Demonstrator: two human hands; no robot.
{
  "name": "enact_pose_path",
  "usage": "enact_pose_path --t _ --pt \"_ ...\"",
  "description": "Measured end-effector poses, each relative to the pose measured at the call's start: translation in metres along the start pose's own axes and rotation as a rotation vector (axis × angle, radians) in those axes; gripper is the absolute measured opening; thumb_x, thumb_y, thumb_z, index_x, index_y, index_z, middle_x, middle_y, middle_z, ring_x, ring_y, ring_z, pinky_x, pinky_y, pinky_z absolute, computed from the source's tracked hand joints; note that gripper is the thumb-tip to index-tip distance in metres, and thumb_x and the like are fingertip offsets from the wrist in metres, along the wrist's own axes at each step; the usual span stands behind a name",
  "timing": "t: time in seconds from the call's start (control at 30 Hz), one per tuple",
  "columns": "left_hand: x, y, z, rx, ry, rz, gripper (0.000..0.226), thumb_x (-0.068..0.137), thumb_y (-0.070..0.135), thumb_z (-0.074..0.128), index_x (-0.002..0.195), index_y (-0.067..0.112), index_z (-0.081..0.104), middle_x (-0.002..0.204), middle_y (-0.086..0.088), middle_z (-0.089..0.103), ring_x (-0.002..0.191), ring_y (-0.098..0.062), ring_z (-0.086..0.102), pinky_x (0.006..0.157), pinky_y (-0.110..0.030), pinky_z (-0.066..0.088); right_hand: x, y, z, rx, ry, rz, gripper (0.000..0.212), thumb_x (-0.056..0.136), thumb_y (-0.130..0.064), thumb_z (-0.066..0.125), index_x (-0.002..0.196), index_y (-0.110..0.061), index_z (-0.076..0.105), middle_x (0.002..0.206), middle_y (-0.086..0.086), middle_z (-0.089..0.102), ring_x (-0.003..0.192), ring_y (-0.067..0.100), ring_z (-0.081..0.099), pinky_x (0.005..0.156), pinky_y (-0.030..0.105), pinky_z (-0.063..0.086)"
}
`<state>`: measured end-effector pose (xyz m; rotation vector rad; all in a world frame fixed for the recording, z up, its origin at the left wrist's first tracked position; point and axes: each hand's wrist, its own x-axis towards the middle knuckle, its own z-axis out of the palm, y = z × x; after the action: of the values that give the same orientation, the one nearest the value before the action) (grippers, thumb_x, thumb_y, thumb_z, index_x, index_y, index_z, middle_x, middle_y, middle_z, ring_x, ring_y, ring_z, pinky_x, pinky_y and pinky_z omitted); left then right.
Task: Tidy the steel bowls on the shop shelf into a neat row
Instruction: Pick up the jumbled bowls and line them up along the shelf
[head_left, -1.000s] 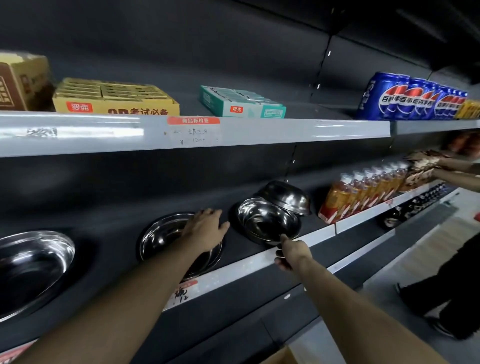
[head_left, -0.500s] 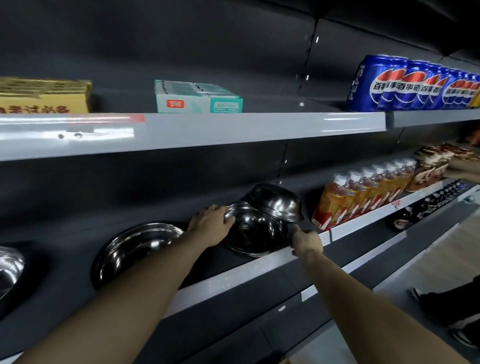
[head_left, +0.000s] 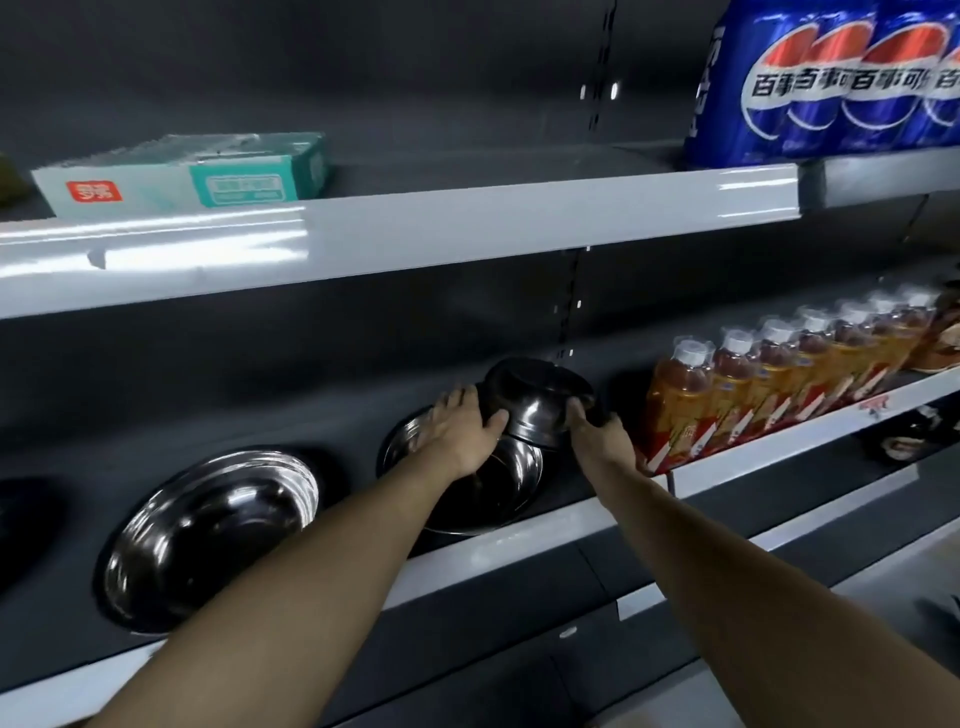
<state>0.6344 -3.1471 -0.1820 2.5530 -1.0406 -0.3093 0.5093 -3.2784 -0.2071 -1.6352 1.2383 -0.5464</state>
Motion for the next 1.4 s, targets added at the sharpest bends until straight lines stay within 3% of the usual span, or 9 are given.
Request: enact_pose_path --t 0.4,0.53,0.63,0.77,0.93,1.03,1.17,1.23,1.4 --pt "0.001 0.017 0.017 -0.317 0.124 -0.145 0.075 0.096 0.061 0.035 0.155 0.016 0.026 0.161 -0.006 0.027 0.151 -0.023 0.015 0.123 -0.037 0.014 0.005 0.000 0.009 -0.063 0.081 -0.126 0.086 0.087 -0.073 0.045 0.146 -0.012 0.046 0.145 0.014 0.052 0.135 0.039 0.040 0.112 0.048 0.034" --pt "-0.015 0.010 0.010 -0.551 0.205 -0.170 0.064 0.093 0.062 0.042 0.146 0.026 0.042 0.148 -0.005 0.047 0.139 -0.023 0.041 0.112 -0.031 0.031 -0.018 -0.009 0.014 -0.052 0.183 -0.284 0.085 0.088 -0.067 0.051 0.150 -0.009 0.041 0.152 0.010 0.046 0.143 0.033 0.031 0.116 0.047 0.029" --pt "-0.029 0.000 0.001 -0.733 0.236 -0.212 0.063 0.091 0.064 0.043 0.145 0.031 0.042 0.140 0.005 0.056 0.131 -0.019 0.049 0.098 -0.023 0.031 -0.041 -0.014 0.019 -0.042 0.227 -0.423 0.082 0.087 -0.063 0.056 0.148 -0.009 0.043 0.152 0.007 0.047 0.145 0.029 0.029 0.117 0.047 0.029" --pt "-0.047 -0.020 -0.018 -0.999 0.303 -0.250 0.063 0.090 0.065 0.045 0.145 0.034 0.043 0.142 0.009 0.054 0.133 -0.015 0.048 0.115 -0.033 0.030 -0.071 -0.019 0.021 -0.052 0.227 -0.607 0.086 0.084 -0.060 0.064 0.151 -0.011 0.040 0.155 0.004 0.043 0.147 0.025 0.026 0.120 0.045 0.026" --pt "-0.069 -0.046 -0.046 -1.314 0.321 -0.253 0.063 0.090 0.065 0.041 0.134 0.023 0.058 0.131 -0.003 0.064 0.124 -0.022 0.057 0.113 -0.043 0.039 -0.106 -0.030 0.029 -0.072 0.208 -0.847 0.087 0.076 -0.043 0.081 0.148 -0.012 0.043 0.151 0.000 0.048 0.139 0.022 0.035 0.115 0.037 0.034" --pt "-0.084 -0.064 -0.060 -1.362 0.326 -0.268 0.069 0.091 0.070 0.034 0.133 0.021 0.060 0.133 -0.003 0.063 0.127 -0.023 0.056 0.114 -0.042 0.037 -0.121 -0.036 0.040 -0.017 0.116 -0.824 0.086 0.075 -0.022 0.082 0.149 -0.018 0.039 0.152 -0.006 0.045 0.137 0.014 0.031 0.113 0.025 0.030" --pt "-0.098 -0.079 -0.068 -1.405 0.309 -0.266 0.063 0.093 0.072 0.028 0.097 0.026 0.072 0.084 0.012 0.077 0.088 -0.009 0.071 0.083 -0.029 0.051 -0.137 -0.038 0.045 0.102 0.027 -0.667 0.067 0.083 -0.001 0.062 0.143 -0.028 0.046 0.129 -0.006 0.058 0.128 0.012 0.045 0.102 0.022 0.038" --pt "-0.103 -0.084 -0.070 -1.398 0.338 -0.283 0.061 0.092 0.073 0.027 0.092 0.028 0.069 0.072 0.018 0.074 0.085 -0.008 0.067 0.078 -0.029 0.050 -0.142 -0.040 0.042 0.155 0.042 -0.569 0.052 0.086 -0.003 0.054 0.131 -0.029 0.056 0.106 -0.010 0.062 0.114 0.016 0.056 0.093 0.026 0.044" --pt "-0.106 -0.096 -0.071 -1.404 0.325 -0.251 0.054 0.094 0.068 0.035 0.090 0.025 0.068 0.073 0.012 0.075 0.066 -0.004 0.070 0.074 -0.029 0.051 -0.144 -0.045 0.034 0.369 -0.028 -0.327 0.034 0.099 -0.027 0.041 0.107 -0.018 0.073 0.092 -0.004 0.070 0.096 0.019 0.066 0.079 0.027 0.048"
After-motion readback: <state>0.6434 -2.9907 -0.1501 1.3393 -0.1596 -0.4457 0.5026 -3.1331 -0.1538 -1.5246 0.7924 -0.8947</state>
